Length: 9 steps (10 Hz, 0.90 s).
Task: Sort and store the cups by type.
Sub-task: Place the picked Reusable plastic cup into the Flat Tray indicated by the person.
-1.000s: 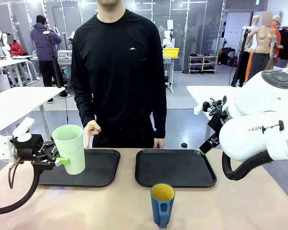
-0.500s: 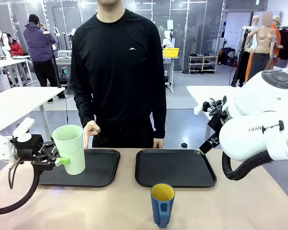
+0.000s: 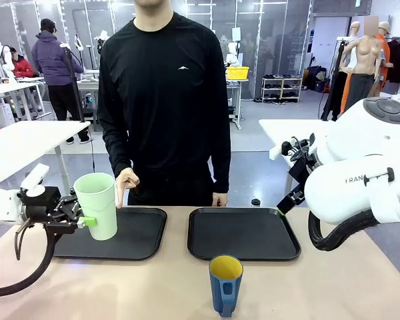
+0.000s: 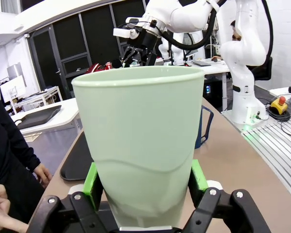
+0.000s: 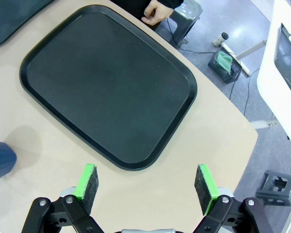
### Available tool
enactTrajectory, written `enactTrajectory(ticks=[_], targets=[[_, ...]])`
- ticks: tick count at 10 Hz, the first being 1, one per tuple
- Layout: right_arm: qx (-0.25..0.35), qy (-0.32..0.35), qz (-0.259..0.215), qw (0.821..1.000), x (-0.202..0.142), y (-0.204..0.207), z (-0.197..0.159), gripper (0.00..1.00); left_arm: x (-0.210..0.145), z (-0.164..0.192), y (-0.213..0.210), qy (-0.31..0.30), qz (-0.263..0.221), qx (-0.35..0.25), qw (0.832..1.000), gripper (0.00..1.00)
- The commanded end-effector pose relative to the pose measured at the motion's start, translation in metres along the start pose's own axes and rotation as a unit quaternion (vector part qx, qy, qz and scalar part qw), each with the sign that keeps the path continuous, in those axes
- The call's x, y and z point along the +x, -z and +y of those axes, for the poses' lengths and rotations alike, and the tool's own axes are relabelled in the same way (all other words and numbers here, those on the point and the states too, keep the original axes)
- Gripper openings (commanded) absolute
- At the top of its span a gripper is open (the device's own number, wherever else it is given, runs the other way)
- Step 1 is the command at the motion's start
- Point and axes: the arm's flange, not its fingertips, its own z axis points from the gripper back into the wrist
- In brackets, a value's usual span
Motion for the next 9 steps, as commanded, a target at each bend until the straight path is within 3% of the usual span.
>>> enactTrajectory(ticks=[1, 6, 9], targets=[[0.0, 0.001, 0.0, 1.0, 0.0, 0.0, -0.001, 1.0, 0.0, 0.008, -0.003, -0.016, 0.004, -0.006, 1.0, 0.84], [0.0, 0.001, 0.0, 1.0, 0.0, 0.0, -0.001, 1.0, -0.007, 0.001, -0.015, -0.025, 0.004, 0.005, 1.0, 0.84], [0.0, 0.001, 0.0, 1.0, 0.0, 0.0, -0.001, 1.0, -0.041, 0.032, -0.021, -0.012, 0.006, -0.009, 1.0, 0.84]])
